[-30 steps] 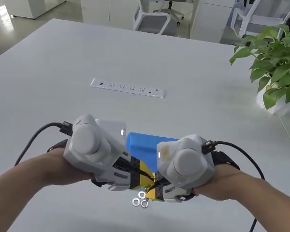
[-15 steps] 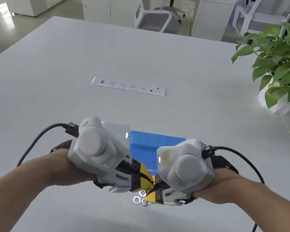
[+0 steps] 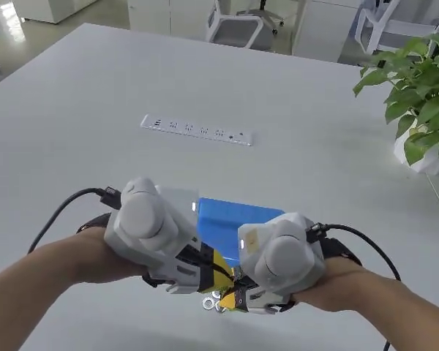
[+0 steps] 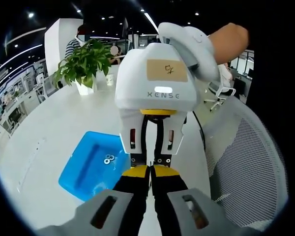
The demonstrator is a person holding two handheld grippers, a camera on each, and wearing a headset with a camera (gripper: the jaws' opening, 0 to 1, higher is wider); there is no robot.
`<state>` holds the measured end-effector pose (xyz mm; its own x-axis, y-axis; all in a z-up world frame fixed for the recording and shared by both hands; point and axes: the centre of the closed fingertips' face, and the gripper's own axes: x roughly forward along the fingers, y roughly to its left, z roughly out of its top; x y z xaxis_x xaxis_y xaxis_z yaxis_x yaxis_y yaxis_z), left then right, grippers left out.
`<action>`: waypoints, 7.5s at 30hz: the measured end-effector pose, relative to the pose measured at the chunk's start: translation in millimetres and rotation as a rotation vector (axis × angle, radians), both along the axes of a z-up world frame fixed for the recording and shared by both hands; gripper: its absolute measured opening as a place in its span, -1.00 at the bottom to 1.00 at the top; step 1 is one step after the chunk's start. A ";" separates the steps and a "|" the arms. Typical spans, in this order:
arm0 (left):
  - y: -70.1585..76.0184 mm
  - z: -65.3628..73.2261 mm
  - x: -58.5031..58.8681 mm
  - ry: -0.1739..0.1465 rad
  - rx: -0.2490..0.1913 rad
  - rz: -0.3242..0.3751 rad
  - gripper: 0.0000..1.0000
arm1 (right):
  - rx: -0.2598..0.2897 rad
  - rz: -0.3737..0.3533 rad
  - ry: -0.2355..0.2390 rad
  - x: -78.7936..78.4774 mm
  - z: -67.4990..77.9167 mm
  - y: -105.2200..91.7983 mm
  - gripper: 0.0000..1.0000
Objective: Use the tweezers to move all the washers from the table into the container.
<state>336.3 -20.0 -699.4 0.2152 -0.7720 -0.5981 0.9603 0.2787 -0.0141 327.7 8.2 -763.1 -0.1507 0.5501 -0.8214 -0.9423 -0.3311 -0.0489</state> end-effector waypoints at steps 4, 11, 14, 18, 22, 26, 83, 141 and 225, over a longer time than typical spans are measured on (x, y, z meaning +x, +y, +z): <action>-0.1 -1.7 -1.6 0.001 0.007 -0.005 -0.88 | -0.006 0.002 -0.002 -0.4 -1.7 -1.8 -0.83; -1.0 -2.2 -1.2 0.004 -0.002 0.002 -0.88 | -0.004 -0.002 0.001 -0.7 -2.6 -2.8 -0.83; -0.5 -2.5 1.1 0.006 -0.005 0.011 -0.88 | -0.009 0.000 -0.001 0.0 -3.6 -2.1 -0.83; -1.0 -3.2 1.6 0.007 -0.006 0.009 -0.88 | -0.048 0.023 -0.020 -0.1 -10.2 -3.7 -0.82; -0.7 -3.1 1.0 0.008 -0.010 0.011 -0.88 | -0.041 0.014 -0.013 0.5 -8.4 -3.9 -0.83; -1.3 -2.8 0.0 0.010 -0.013 0.009 -0.88 | -0.031 -0.006 -0.001 0.6 -7.7 -4.3 -0.84; 55.0 31.7 4.4 0.012 -0.099 0.209 0.18 | 0.061 -0.079 -0.041 41.7 66.4 9.2 -0.87; 80.2 31.5 -10.2 -0.010 -0.170 0.357 0.94 | 0.013 -0.195 -0.044 104.9 -0.9 -11.1 -0.84; 24.8 63.5 24.4 -0.104 -0.085 0.193 -0.57 | 0.043 -0.112 -0.051 39.9 78.7 -5.0 -0.87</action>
